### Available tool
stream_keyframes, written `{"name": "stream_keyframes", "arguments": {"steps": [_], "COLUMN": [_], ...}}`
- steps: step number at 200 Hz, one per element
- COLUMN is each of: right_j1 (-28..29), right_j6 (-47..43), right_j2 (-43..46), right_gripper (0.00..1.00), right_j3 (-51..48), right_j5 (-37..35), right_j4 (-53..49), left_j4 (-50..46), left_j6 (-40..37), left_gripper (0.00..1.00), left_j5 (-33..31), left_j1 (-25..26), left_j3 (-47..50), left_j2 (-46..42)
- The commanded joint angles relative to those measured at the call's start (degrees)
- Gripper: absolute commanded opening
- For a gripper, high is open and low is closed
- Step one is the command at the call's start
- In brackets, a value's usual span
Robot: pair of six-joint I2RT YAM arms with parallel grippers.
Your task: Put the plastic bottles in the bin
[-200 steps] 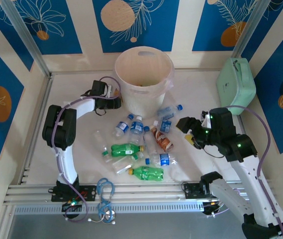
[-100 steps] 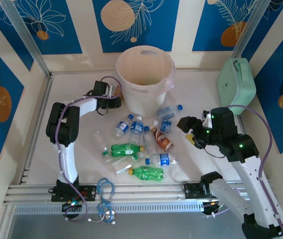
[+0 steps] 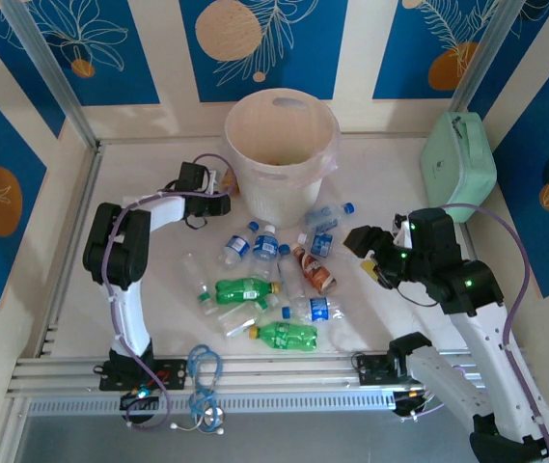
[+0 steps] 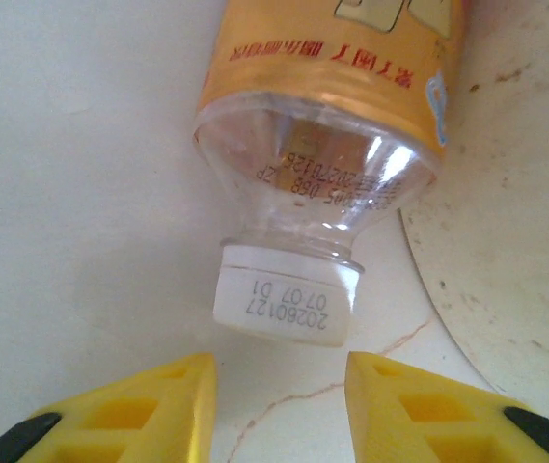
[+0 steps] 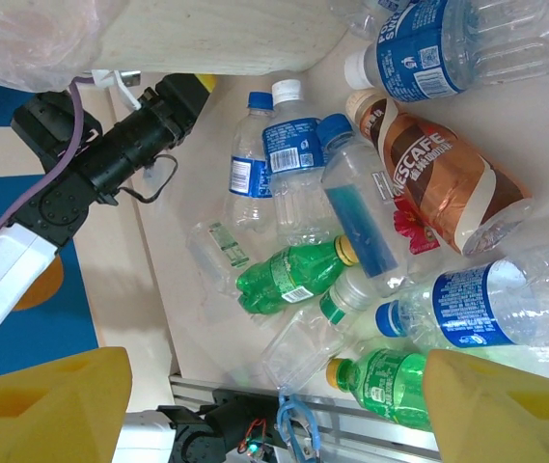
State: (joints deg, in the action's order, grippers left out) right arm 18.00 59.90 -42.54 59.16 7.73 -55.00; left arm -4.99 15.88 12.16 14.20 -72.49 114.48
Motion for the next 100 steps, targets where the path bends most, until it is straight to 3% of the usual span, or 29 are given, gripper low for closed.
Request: {"name": "stream_keyframes", "arguments": {"steps": [1, 9, 27, 39, 100], "right_j1": [0.4, 0.4, 0.4, 0.4, 0.5], "right_j6": [0.1, 0.1, 0.2, 0.3, 0.1], "right_j2": [0.9, 1.0, 1.1, 1.1, 0.7], "right_gripper": [0.79, 0.79, 0.79, 0.79, 0.79], "right_j3": [2.0, 2.1, 2.0, 2.1, 2.4], "right_j5": [-0.4, -0.5, -0.4, -0.3, -0.7], "right_j4": [-1.7, -1.8, -1.8, -1.9, -2.2], "left_j4": [0.6, 0.7, 0.5, -0.2, -1.4], "left_j6": [-1.4, -1.2, -1.8, -2.3, -2.6], "left_gripper": [0.37, 0.39, 0.59, 0.67, 0.62], "left_j5": [-0.1, -0.1, -0.4, -0.1, 1.5], "left_j1": [-0.5, -0.4, -0.5, -0.6, -0.9], "left_j3": [0.5, 0.9, 0.7, -0.2, -4.9], "left_j2": [-2.6, -2.9, -2.7, -2.0, 2.3]}}
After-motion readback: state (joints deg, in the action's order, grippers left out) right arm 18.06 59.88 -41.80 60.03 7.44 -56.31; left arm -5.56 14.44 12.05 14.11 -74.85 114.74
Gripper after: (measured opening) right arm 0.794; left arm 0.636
